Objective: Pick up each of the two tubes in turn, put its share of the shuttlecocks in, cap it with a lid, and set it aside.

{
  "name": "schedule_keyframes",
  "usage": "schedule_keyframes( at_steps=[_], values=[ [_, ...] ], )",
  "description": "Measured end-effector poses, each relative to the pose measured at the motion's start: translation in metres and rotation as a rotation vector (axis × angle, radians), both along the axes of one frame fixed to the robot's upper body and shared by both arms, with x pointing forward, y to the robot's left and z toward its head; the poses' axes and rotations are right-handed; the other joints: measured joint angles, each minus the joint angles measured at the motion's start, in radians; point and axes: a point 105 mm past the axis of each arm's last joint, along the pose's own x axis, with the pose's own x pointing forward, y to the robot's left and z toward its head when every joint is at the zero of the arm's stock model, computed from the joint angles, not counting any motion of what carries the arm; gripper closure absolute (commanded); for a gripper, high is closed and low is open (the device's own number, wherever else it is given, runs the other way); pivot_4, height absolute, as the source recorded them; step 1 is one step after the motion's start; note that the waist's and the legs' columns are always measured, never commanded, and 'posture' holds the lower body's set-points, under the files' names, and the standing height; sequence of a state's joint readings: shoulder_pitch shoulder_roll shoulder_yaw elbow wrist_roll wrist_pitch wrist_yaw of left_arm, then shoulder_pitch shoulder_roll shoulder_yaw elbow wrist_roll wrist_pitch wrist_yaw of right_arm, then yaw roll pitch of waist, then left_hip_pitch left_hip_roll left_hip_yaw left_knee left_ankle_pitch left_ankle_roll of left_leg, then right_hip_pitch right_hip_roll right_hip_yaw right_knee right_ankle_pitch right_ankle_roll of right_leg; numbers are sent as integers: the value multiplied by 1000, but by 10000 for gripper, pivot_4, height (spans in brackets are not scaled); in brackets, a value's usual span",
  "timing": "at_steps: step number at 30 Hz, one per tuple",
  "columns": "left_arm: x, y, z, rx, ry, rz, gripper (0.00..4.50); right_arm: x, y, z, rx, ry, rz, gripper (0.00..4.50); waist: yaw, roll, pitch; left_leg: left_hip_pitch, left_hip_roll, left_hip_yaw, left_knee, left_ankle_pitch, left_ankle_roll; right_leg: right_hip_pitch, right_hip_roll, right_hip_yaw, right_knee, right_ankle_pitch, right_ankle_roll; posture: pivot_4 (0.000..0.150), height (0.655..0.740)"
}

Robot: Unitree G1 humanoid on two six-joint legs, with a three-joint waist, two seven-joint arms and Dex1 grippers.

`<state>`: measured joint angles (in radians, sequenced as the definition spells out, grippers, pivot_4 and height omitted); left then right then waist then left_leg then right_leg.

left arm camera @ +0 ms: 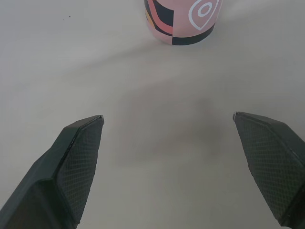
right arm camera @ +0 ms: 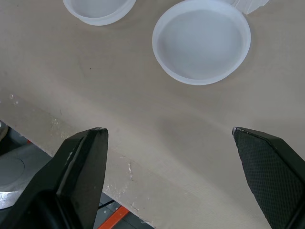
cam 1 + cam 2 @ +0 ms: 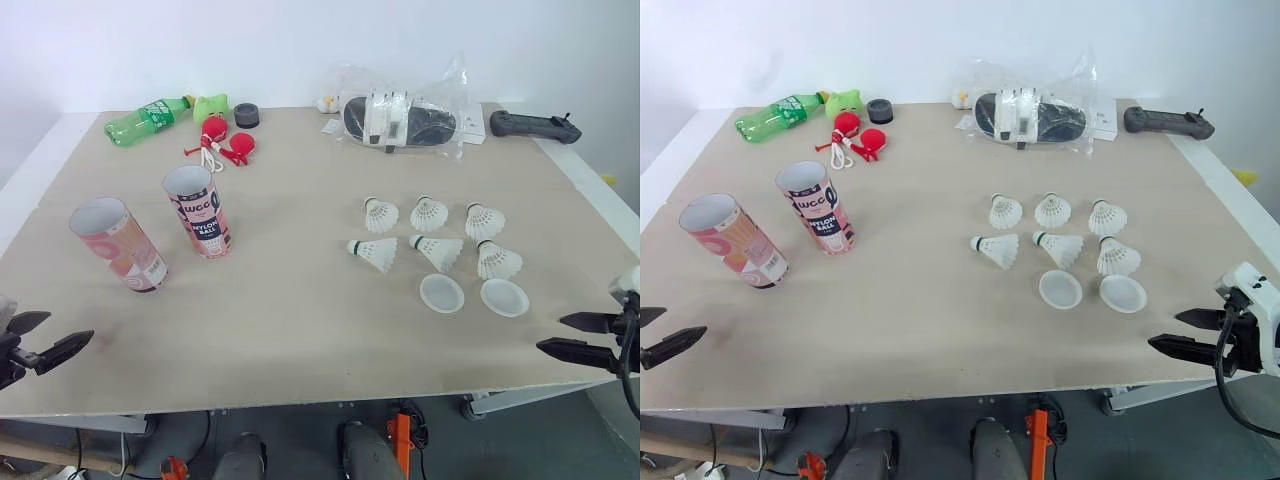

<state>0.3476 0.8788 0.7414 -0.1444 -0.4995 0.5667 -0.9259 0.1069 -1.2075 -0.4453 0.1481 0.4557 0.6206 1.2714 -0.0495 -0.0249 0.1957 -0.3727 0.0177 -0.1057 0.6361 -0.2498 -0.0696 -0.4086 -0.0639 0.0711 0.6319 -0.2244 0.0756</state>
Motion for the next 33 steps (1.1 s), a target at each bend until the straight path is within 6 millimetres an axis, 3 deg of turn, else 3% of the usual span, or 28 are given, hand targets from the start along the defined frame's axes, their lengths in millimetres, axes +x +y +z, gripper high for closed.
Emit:
schedule_keyframes(
  at_steps=[26, 30, 33],
  values=[
    [2, 0, 0, -27, 13, 22, 0, 1, -3, 3, 23, -16, -17, 270, 0, 0, 0, 2, 3, 0, 1, 0, 0, 1, 4, 0, 1, 2, -2, 1500, 7400],
    [-8, -13, -6, -54, 70, -24, 0, 10, 18, 30, 149, -112, 29, 270, -6, 0, 0, 2, 4, 1, 1, 0, 0, 0, 4, 2, 2, 2, -2, 1500, 7400],
    [-17, -39, -5, -105, 110, -126, 0, 12, 55, 59, 222, -172, 164, 270, -4, 0, 0, 3, 6, 1, 1, 0, 0, 0, 6, 2, 2, 2, -3, 1500, 7400]
  ],
)
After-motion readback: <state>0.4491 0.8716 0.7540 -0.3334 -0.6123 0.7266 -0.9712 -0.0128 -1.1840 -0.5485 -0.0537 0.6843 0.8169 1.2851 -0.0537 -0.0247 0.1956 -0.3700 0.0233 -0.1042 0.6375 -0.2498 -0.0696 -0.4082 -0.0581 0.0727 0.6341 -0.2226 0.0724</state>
